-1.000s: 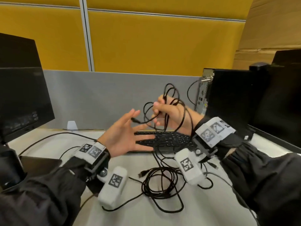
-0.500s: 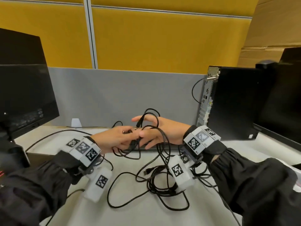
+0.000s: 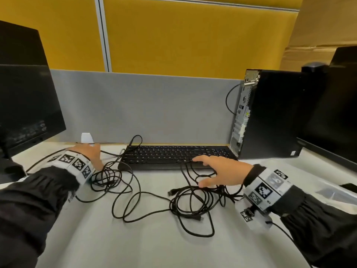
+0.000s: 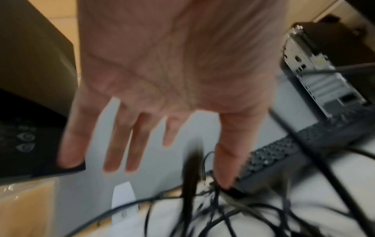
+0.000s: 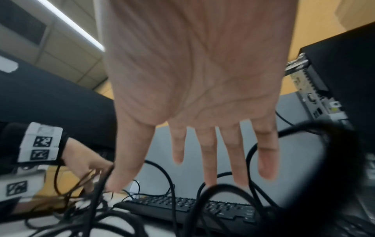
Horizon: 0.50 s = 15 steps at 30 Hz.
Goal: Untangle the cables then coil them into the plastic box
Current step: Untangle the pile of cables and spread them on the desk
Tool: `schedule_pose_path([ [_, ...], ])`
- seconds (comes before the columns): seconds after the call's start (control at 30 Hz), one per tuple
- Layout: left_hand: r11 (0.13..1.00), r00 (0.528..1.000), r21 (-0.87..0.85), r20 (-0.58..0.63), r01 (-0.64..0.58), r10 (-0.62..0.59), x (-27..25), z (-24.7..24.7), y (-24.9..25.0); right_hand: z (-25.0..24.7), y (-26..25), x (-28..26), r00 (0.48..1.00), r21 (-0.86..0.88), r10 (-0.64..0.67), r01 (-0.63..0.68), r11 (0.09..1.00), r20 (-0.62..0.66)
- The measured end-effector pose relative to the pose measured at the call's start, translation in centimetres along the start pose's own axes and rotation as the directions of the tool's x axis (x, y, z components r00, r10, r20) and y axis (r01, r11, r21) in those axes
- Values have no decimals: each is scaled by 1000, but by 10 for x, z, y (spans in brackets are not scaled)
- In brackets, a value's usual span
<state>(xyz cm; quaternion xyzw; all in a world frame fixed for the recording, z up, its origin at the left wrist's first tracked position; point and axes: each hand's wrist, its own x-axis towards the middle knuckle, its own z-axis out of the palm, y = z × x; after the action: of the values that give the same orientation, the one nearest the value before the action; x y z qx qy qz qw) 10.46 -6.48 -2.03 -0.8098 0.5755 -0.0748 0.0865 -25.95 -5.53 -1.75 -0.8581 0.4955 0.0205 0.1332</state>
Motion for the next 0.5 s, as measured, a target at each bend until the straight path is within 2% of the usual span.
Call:
schedule_pose_path([
  [0.07,998,996,58,90,2,-8,-5,-12,2,1,5,-6,993,40,-27,23,999,111],
  [0.13,994,997,84,24,-72,70,-17,-28,15,6,4,-12,974,56,-64,53,997,218],
  [0.17,987,985,9,-57,-163,163,-24,-33,27,10,1,-13,967,47,-65,55,997,248],
  [0.2,949,952,-121,-134,-290,273,-32,-34,41,15,0,-12,963,17,-51,49,999,265],
  [0.23,867,905,-266,-176,-422,387,-41,-33,55,21,-2,-11,964,-41,-27,40,998,264],
  [0.27,766,849,-369,-165,-526,503,-50,-29,68,26,-2,-9,968,-126,-4,37,991,253],
  [0.3,708,796,-406,-86,-578,600,-60,-26,78,30,-2,-7,972,-214,6,46,976,236],
  [0.33,715,759,-380,48,-587,649,-65,-20,83,31,-2,-7,975,-271,4,58,961,223],
  [0.37,760,747,-301,183,-576,639,-67,-14,85,31,-1,-7,975,-283,-1,66,957,222],
  [0.4,804,756,-199,274,-560,595,-66,-10,83,29,1,-8,973,-253,-10,69,965,228],
  [0.43,826,770,-130,307,-549,560,-64,-9,79,27,5,-9,970,-202,-13,63,977,241],
  [0.5,845,791,-111,308,-523,529,-54,-8,70,19,18,-12,974,-83,-32,51,995,223],
])
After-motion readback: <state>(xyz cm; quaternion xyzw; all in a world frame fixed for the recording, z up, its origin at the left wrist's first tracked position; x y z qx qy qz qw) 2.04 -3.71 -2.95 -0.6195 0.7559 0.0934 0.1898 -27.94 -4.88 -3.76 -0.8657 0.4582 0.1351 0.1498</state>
